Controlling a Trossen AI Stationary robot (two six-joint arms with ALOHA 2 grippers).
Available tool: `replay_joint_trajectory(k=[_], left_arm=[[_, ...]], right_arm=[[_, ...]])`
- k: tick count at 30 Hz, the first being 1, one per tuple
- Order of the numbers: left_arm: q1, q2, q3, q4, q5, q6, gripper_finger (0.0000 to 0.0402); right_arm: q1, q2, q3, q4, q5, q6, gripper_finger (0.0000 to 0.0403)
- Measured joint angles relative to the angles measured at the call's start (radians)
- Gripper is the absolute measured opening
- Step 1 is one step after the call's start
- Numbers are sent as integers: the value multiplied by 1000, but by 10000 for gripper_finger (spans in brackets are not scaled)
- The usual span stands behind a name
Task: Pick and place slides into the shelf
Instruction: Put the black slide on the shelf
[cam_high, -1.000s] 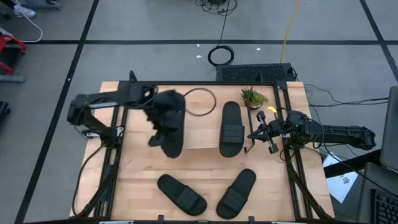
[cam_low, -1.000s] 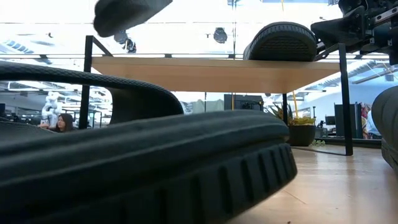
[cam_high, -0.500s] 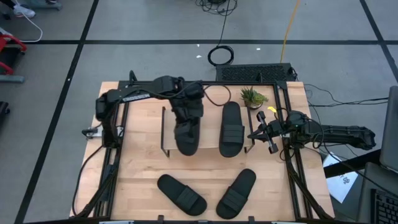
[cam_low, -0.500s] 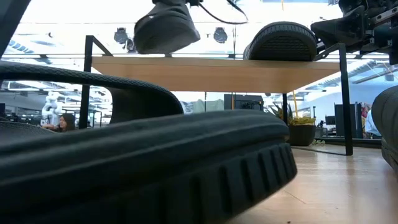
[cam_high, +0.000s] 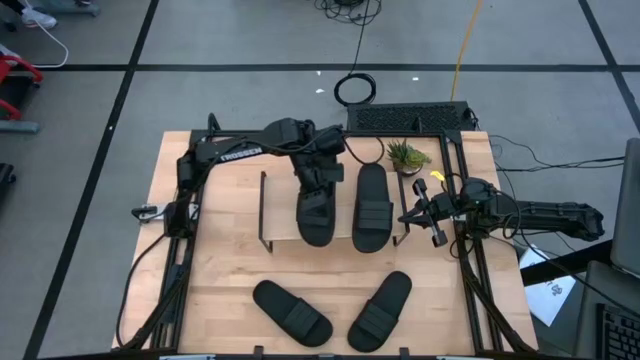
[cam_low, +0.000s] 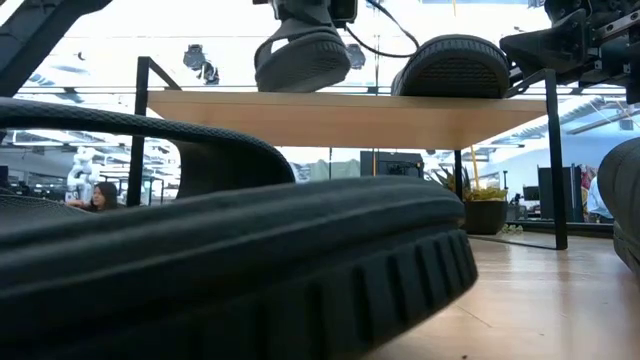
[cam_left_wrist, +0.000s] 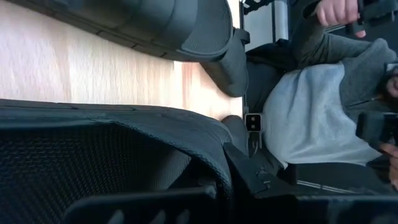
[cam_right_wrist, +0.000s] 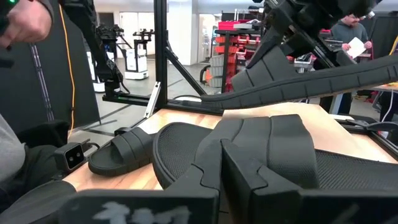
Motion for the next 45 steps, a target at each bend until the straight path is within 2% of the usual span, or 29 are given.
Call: replay_joint_trajectory(k=[22, 33, 37, 45], left_arm=[[8, 16, -10, 7, -46, 24, 5], [1, 16, -11, 26, -229, 52, 26], [-5, 16, -12, 30, -250, 77, 51], [-18, 16, -12, 52, -338, 69, 150]], right_arm=[[0, 0, 0, 6, 0, 5, 0], [0, 0, 0, 6, 0, 5, 0], [0, 0, 0, 6, 0, 5, 0], [0, 0, 0, 6, 0, 9, 0]])
